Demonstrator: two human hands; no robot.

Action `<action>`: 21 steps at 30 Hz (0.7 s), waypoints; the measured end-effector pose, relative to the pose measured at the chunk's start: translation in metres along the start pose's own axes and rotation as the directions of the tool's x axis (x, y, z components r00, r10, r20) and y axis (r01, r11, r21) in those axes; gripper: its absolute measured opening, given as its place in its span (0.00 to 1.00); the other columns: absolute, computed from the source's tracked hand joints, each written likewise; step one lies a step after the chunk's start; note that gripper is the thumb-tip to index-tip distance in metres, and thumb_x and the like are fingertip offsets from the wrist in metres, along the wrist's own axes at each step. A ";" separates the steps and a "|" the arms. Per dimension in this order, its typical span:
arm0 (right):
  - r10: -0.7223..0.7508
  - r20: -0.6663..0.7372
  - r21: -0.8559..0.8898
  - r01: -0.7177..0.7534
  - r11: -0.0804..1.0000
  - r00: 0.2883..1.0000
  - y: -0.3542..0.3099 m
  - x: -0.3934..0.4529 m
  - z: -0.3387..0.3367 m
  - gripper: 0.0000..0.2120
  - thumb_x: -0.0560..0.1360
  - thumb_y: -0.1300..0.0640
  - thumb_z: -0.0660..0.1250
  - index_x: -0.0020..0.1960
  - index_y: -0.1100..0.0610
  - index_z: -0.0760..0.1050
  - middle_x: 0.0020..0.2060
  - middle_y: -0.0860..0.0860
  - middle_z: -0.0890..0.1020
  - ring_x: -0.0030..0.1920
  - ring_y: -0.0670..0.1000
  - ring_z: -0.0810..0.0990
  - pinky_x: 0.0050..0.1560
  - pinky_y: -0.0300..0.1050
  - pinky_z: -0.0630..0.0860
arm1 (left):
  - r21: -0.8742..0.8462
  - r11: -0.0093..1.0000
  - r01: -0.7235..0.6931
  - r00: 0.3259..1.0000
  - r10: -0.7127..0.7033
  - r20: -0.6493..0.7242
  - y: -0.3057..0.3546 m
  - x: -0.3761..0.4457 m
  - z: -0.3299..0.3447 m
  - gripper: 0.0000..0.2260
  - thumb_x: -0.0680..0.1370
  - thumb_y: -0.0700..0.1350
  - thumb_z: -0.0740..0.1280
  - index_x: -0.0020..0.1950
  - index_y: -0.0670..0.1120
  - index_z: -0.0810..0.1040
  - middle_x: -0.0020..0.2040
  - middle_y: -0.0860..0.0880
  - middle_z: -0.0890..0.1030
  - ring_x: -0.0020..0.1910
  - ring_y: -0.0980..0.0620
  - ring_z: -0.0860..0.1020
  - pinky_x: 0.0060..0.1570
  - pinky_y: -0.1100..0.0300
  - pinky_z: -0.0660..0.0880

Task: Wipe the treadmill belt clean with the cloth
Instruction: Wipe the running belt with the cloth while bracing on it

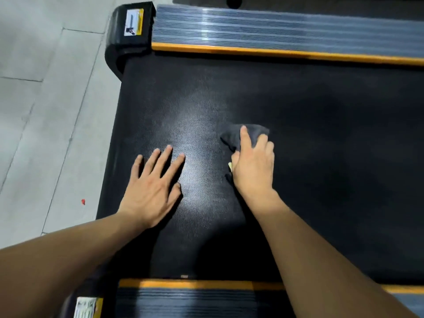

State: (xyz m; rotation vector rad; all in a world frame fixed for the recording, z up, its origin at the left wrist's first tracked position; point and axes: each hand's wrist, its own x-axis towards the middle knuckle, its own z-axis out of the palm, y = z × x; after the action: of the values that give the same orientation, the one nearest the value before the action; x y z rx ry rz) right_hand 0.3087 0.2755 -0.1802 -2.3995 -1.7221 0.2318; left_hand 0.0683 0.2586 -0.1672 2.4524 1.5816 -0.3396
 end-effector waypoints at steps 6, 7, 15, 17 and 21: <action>-0.018 -0.036 -0.030 0.017 0.999 0.999 -0.017 0.085 0.005 0.28 0.79 0.53 0.62 0.77 0.52 0.62 0.64 0.62 0.69 0.60 0.63 0.69 0.62 0.57 0.67 | -0.075 0.996 0.054 0.994 -0.061 -0.093 -0.026 0.046 -0.003 0.30 0.82 0.59 0.49 0.84 0.52 0.54 0.84 0.43 0.55 0.83 0.42 0.54 0.80 0.41 0.52; -0.026 -0.040 -0.035 0.024 0.999 0.999 -0.019 0.096 0.007 0.28 0.79 0.53 0.61 0.77 0.52 0.62 0.64 0.62 0.69 0.60 0.63 0.69 0.62 0.57 0.67 | -0.079 0.995 0.066 0.992 -0.074 -0.104 -0.030 0.052 -0.002 0.31 0.81 0.59 0.49 0.84 0.52 0.54 0.84 0.43 0.55 0.83 0.42 0.54 0.80 0.41 0.51; 0.019 -0.240 -0.137 -0.053 0.989 0.971 -0.011 0.169 0.011 0.30 0.77 0.51 0.62 0.77 0.55 0.59 0.71 0.61 0.67 0.67 0.63 0.69 0.65 0.59 0.64 | -0.041 0.997 0.061 0.981 -0.067 -0.183 -0.031 0.058 0.012 0.31 0.81 0.58 0.54 0.84 0.52 0.54 0.84 0.44 0.54 0.83 0.43 0.53 0.80 0.39 0.52; 0.066 -0.247 0.004 -0.067 0.998 0.967 -0.010 0.176 0.014 0.29 0.76 0.52 0.64 0.75 0.57 0.63 0.71 0.60 0.67 0.68 0.62 0.69 0.66 0.58 0.66 | -0.023 0.997 0.071 0.980 -0.074 -0.184 -0.033 0.059 0.016 0.32 0.80 0.58 0.54 0.84 0.52 0.54 0.84 0.44 0.53 0.83 0.43 0.53 0.80 0.39 0.52; 0.085 -0.233 0.218 -0.033 0.975 0.969 -0.015 0.172 0.021 0.25 0.78 0.57 0.62 0.74 0.58 0.67 0.73 0.60 0.65 0.70 0.61 0.67 0.71 0.52 0.65 | -0.034 0.998 0.059 0.982 -0.064 -0.175 -0.034 0.065 0.018 0.32 0.80 0.58 0.53 0.84 0.52 0.54 0.84 0.44 0.52 0.83 0.43 0.51 0.80 0.38 0.51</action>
State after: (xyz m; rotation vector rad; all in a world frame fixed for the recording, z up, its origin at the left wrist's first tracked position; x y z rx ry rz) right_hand 0.3450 0.4443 -0.2013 -2.2221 -1.4429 0.1195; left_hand 0.0618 0.3235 -0.2051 2.4750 1.7216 -0.1100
